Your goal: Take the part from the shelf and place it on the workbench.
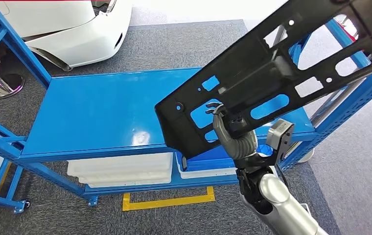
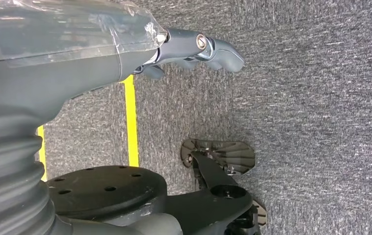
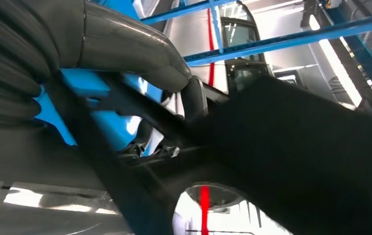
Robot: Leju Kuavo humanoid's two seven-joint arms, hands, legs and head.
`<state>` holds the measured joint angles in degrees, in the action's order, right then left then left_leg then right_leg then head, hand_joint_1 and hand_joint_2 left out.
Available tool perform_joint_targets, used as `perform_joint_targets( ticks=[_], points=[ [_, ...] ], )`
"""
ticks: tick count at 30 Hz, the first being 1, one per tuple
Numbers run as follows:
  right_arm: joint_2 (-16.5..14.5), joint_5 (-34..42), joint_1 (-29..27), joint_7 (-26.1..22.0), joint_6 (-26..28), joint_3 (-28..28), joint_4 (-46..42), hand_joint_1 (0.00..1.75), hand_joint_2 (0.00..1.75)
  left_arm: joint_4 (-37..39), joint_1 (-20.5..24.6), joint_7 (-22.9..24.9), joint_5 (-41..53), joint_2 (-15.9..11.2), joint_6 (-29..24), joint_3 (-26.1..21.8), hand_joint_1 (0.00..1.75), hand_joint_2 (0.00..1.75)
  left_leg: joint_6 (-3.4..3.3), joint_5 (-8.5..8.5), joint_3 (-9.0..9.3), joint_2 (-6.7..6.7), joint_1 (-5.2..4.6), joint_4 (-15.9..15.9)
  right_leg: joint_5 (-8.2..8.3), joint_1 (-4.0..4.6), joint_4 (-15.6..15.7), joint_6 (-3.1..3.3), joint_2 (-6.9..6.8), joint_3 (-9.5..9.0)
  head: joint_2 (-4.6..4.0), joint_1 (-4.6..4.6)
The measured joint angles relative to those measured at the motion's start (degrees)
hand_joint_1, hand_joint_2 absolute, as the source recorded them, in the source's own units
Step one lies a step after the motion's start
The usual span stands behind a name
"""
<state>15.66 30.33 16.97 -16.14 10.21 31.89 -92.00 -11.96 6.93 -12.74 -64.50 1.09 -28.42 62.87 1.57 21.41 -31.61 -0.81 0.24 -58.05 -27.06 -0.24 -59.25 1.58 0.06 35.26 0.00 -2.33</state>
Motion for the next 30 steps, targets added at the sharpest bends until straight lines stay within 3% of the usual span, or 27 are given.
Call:
perform_joint_targets(
  ticks=[14,23,30],
  points=[
    [-1.13,-0.09,-0.81,0.51,0.11,-0.07,3.74,1.75,1.75,0.0,-0.01,-0.79,-0.15,0.0,-1.24,0.0,0.0,1.75,0.0,0.0,-0.02,0.01,0.0,0.04,-0.02,0.0,0.0,0.03,0.01,0.09,0.0,0.53],
    [-1.13,-8.19,-0.44,4.59,0.07,0.04,4.31,1.75,1.75,0.0,0.0,-0.79,-0.07,0.0,-1.19,-0.01,0.0,1.75,0.0,0.0,-0.06,0.01,0.0,0.03,-0.02,0.0,0.0,0.03,0.01,0.09,0.0,0.72],
    [-1.13,-9.17,-0.17,5.25,0.07,0.09,4.36,1.75,1.75,0.0,0.0,-0.79,-0.07,0.0,-1.19,0.01,0.0,1.75,0.0,0.0,-0.06,0.01,0.0,0.03,-0.02,0.0,0.0,0.03,0.0,0.09,0.0,0.75]
  ],
)
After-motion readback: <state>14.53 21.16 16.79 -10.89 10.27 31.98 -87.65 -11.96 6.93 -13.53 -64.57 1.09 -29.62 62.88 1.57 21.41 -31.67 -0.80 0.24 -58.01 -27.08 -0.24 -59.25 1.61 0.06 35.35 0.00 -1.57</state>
